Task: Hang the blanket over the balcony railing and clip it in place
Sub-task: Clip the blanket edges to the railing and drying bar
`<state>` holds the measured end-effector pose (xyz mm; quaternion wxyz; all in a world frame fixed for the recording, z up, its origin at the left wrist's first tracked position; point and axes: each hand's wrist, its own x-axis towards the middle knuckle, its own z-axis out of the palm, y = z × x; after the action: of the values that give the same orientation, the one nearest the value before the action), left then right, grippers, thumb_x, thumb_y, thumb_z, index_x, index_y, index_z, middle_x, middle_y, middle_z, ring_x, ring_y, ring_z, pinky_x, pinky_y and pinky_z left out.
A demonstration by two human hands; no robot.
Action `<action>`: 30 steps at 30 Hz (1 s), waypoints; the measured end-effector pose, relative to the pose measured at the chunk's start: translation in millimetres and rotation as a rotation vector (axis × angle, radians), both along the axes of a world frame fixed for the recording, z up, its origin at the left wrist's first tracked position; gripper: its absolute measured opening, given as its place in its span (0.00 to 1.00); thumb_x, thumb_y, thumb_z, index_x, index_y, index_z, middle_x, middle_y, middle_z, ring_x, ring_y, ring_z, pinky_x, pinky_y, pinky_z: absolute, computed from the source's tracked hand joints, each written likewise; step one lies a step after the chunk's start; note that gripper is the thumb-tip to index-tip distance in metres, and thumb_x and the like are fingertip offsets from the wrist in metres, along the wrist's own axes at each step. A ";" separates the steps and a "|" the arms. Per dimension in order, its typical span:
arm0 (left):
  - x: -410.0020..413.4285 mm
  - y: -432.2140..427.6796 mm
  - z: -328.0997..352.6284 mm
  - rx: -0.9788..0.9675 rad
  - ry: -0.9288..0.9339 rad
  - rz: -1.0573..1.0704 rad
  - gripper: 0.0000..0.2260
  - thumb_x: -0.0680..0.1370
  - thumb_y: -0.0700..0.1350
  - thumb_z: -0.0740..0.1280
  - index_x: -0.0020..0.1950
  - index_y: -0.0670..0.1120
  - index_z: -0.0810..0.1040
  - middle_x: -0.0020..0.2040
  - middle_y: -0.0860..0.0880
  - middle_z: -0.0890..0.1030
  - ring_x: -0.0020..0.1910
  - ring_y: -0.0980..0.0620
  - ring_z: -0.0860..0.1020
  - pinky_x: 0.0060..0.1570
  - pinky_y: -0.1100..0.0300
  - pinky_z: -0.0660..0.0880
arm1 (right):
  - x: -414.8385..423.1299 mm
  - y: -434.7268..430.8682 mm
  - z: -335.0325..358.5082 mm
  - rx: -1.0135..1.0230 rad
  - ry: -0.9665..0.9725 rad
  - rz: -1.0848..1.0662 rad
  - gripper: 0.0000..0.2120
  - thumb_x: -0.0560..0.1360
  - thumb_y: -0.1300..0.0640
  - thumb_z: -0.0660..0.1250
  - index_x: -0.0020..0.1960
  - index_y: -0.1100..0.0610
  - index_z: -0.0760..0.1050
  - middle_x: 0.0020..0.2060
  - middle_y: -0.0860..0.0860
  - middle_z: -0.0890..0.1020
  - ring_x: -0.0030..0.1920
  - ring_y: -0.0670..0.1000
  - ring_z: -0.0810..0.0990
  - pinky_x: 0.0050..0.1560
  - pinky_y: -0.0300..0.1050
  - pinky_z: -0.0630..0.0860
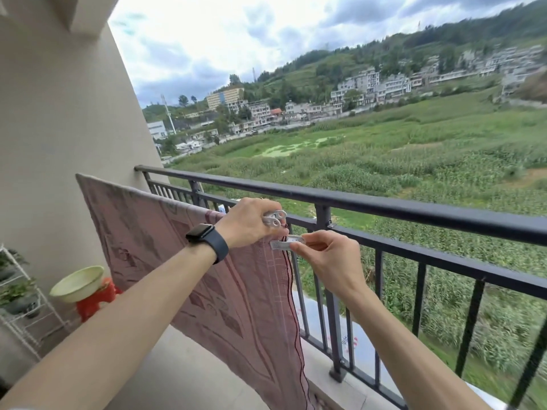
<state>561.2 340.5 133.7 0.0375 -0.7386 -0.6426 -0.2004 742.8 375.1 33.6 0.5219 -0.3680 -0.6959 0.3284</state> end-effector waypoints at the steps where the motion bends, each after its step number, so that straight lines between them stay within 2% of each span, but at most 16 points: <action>1: 0.0 0.1 0.0 -0.001 -0.008 0.007 0.13 0.71 0.57 0.75 0.44 0.49 0.81 0.38 0.48 0.81 0.39 0.50 0.77 0.42 0.51 0.74 | 0.9 0.3 -0.2 -0.004 -0.005 0.008 0.17 0.66 0.45 0.80 0.49 0.55 0.86 0.38 0.46 0.86 0.38 0.39 0.83 0.44 0.35 0.81; 4: 1.5 0.3 -0.8 -0.004 -0.004 0.015 0.13 0.71 0.58 0.75 0.43 0.49 0.81 0.39 0.47 0.82 0.41 0.49 0.79 0.44 0.49 0.76 | 0.5 -2.5 -0.7 -0.010 0.008 -0.005 0.15 0.67 0.46 0.80 0.48 0.55 0.86 0.37 0.45 0.86 0.37 0.39 0.83 0.43 0.35 0.81; 9: 0.0 0.1 -0.4 -0.019 0.016 0.025 0.17 0.70 0.60 0.74 0.44 0.47 0.80 0.40 0.45 0.82 0.41 0.47 0.79 0.45 0.47 0.76 | -5.5 -13.4 -2.9 0.070 0.061 -0.067 0.07 0.70 0.50 0.79 0.43 0.53 0.86 0.34 0.45 0.85 0.34 0.42 0.82 0.39 0.45 0.81; 14: -2.8 -0.6 -2.0 -0.013 -0.004 0.049 0.15 0.70 0.59 0.75 0.43 0.49 0.80 0.39 0.49 0.82 0.42 0.50 0.79 0.46 0.48 0.76 | -16.1 -15.9 4.1 0.054 0.017 -0.061 0.08 0.71 0.47 0.78 0.43 0.51 0.86 0.34 0.43 0.85 0.35 0.40 0.82 0.42 0.46 0.81; 20: 0.6 -11.0 1.0 0.002 -0.060 0.034 0.10 0.71 0.57 0.75 0.44 0.53 0.82 0.38 0.53 0.80 0.40 0.55 0.77 0.42 0.56 0.72 | -2.1 -12.3 2.8 0.047 -0.084 -0.063 0.21 0.68 0.38 0.76 0.54 0.51 0.84 0.42 0.44 0.84 0.42 0.41 0.82 0.49 0.46 0.81; 23: 3.5 -23.2 -9.5 0.103 -0.202 0.058 0.09 0.73 0.57 0.73 0.47 0.54 0.83 0.45 0.53 0.81 0.46 0.56 0.77 0.46 0.58 0.72 | 7.1 -16.2 1.0 0.029 -0.119 -0.006 0.28 0.67 0.37 0.77 0.62 0.49 0.80 0.49 0.43 0.83 0.43 0.40 0.80 0.50 0.41 0.80; 26: 5.5 -48.0 -46.9 0.236 -0.354 0.193 0.10 0.75 0.58 0.71 0.42 0.52 0.79 0.36 0.54 0.79 0.36 0.60 0.75 0.37 0.65 0.70 | 18.5 -24.1 -16.4 0.001 -0.099 0.006 0.30 0.68 0.38 0.76 0.66 0.48 0.76 0.55 0.41 0.80 0.44 0.39 0.81 0.50 0.38 0.79; 28: 10.4 -68.3 -87.0 0.126 -0.404 0.281 0.11 0.76 0.56 0.71 0.42 0.50 0.77 0.32 0.55 0.77 0.32 0.59 0.73 0.32 0.66 0.67 | 27.1 -36.0 -38.9 -0.063 -0.061 0.031 0.22 0.70 0.40 0.75 0.61 0.47 0.79 0.52 0.40 0.81 0.43 0.39 0.81 0.47 0.32 0.77; 30: 20.3 -86.5 -131.6 -0.099 -0.403 0.274 0.11 0.76 0.55 0.70 0.42 0.49 0.76 0.34 0.54 0.77 0.32 0.56 0.72 0.32 0.65 0.66 | 32.5 -51.8 -69.3 -0.168 -0.030 0.122 0.14 0.72 0.45 0.76 0.55 0.47 0.81 0.48 0.41 0.84 0.41 0.40 0.81 0.44 0.29 0.75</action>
<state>581.5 253.9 2.1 -0.1005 -0.5906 -0.7404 -0.3049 775.3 323.3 -35.8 0.4579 -0.3722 -0.6948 0.4112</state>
